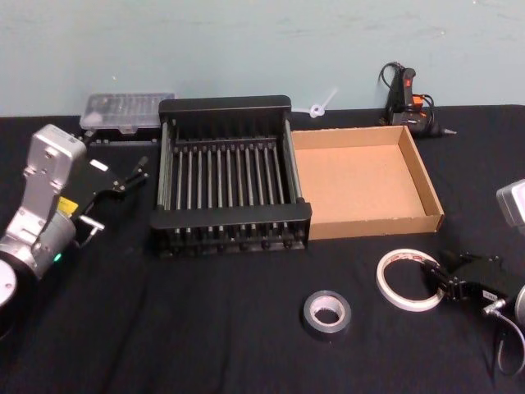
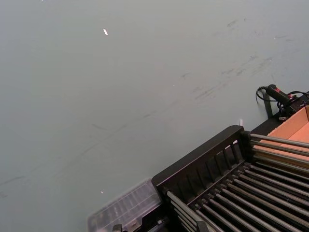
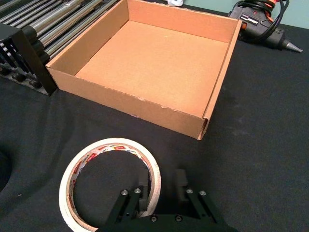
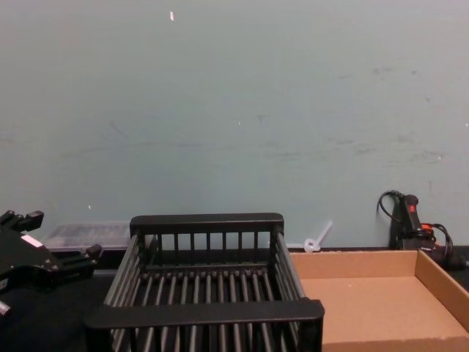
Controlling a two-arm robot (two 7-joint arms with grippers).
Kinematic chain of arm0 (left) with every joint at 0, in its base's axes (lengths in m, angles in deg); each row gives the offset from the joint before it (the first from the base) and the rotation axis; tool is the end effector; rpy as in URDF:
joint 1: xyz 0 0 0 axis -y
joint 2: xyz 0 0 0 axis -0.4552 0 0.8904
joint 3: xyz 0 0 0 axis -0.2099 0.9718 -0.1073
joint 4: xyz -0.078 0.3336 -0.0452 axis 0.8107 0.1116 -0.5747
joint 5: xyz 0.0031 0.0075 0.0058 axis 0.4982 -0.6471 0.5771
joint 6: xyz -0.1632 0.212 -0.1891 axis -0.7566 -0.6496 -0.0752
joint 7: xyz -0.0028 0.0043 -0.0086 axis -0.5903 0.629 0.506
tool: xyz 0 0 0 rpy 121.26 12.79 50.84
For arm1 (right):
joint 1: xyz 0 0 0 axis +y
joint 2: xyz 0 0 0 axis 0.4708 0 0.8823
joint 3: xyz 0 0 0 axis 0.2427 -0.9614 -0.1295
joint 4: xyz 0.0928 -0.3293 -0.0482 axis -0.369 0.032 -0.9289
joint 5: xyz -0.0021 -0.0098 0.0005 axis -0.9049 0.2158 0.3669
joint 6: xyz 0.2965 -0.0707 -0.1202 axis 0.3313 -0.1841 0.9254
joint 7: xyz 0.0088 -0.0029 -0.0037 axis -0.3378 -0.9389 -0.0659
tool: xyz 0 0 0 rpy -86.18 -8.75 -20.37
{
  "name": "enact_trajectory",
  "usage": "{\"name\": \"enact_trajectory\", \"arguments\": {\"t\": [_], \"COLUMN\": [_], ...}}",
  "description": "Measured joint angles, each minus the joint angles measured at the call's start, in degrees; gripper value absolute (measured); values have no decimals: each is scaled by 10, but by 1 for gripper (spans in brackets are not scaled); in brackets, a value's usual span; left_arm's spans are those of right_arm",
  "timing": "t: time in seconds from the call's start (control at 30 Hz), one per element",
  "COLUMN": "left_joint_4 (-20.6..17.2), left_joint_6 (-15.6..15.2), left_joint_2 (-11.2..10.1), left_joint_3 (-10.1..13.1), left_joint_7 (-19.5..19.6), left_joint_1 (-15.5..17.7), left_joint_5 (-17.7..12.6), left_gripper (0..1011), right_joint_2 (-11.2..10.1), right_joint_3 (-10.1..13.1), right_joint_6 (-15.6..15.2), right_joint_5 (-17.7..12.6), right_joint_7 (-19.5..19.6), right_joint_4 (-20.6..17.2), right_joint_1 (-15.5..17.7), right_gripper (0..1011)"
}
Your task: Pick up the white tape and place it into the black box , Pick up the silver tape and place it into the brown box.
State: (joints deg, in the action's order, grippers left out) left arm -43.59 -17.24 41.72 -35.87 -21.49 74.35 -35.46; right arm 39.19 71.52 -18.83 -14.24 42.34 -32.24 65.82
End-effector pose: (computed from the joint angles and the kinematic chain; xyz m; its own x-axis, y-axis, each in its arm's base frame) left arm 0.3849 0.1092 -0.3505 0.2924 0.8803 0.3736 -0.9552 0.2874 0.0704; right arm 0.3170 -0.1325 -0.3396 0.4661 -0.8845 0.0186 0.7535 0.3859 -0.5323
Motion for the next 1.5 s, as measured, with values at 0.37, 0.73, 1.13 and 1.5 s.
{"name": "enact_trajectory", "arguments": {"t": [0.37,0.73,1.13,1.5], "left_joint_4": [0,0,0,0], "left_joint_6": [0,0,0,0], "left_joint_2": [0,0,0,0], "left_joint_3": [0,0,0,0], "left_joint_7": [0,0,0,0], "left_joint_1": [0,0,0,0], "left_joint_5": [0,0,0,0], "left_gripper": [1001,1001,1001,1001], "right_joint_2": [0,0,0,4], "right_joint_3": [0,0,0,14], "right_joint_6": [0,0,0,20], "right_joint_5": [0,0,0,-1], "right_joint_7": [0,0,0,-8], "right_joint_4": [0,0,0,-15], "right_joint_1": [0,0,0,6], "right_gripper": [97,92,92,92]}}
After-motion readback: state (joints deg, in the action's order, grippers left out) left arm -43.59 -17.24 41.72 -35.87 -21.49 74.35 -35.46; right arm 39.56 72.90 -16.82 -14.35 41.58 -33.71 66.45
